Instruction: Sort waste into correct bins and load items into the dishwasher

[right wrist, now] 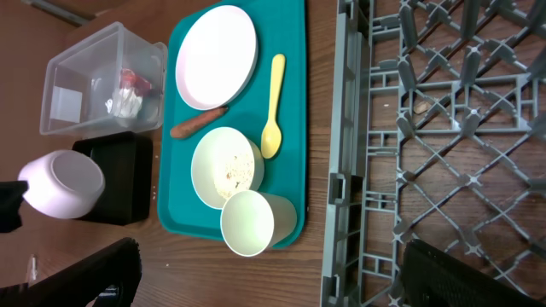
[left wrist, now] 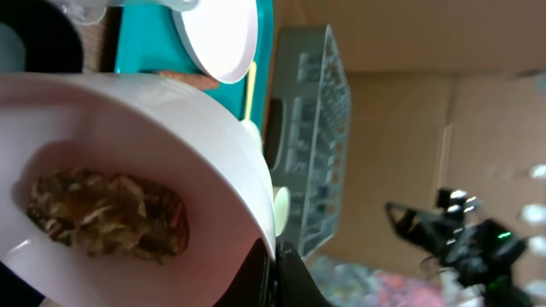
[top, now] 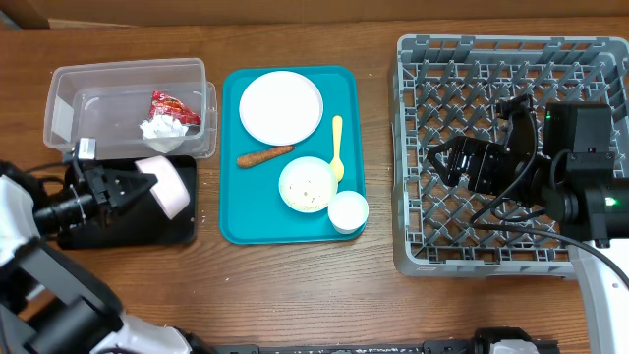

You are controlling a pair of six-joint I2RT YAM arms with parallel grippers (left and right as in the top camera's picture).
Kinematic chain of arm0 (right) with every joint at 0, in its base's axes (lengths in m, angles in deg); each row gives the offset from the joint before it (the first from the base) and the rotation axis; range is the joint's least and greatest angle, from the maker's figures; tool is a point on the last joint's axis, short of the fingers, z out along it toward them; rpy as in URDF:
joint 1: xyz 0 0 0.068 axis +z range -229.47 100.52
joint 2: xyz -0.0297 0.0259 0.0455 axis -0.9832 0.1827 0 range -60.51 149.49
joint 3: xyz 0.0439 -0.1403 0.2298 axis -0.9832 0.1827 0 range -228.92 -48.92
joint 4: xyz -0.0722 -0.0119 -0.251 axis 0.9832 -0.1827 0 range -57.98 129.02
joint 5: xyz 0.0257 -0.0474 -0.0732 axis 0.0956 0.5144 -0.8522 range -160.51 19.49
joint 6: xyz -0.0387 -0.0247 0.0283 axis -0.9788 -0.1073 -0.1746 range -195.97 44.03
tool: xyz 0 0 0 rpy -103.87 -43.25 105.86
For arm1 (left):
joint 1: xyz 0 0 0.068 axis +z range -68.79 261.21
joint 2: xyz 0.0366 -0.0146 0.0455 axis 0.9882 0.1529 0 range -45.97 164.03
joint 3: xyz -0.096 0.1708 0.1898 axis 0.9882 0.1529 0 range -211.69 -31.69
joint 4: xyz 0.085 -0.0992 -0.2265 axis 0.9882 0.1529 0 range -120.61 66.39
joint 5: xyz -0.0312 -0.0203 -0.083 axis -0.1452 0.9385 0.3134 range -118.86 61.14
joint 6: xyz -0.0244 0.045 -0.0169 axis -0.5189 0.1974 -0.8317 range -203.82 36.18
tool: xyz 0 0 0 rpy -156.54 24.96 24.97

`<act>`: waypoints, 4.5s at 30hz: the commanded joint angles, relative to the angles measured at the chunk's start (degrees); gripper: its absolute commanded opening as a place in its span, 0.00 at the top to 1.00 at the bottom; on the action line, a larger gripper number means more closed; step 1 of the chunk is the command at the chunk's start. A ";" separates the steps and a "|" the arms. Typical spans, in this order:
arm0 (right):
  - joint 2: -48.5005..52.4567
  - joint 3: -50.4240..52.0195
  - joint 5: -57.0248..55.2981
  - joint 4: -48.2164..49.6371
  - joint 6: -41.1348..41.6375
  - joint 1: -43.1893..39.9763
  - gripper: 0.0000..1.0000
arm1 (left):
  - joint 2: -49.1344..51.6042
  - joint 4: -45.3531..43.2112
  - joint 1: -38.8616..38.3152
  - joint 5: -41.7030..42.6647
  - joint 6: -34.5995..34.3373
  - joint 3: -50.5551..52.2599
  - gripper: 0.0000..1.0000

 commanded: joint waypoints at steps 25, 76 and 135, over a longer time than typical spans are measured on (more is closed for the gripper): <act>-0.04 -1.62 -0.11 0.33 -0.07 0.22 0.00 | 8.66 6.12 1.18 12.00 17.05 -0.07 0.96; 0.15 -1.62 -3.78 0.39 -0.09 0.22 0.00 | -3.32 -8.44 -64.92 -68.00 -53.64 -15.78 0.96; 1.88 -1.62 -3.76 -1.11 -0.09 0.22 0.00 | 12.68 -32.37 -67.34 -64.96 -44.41 -10.82 0.88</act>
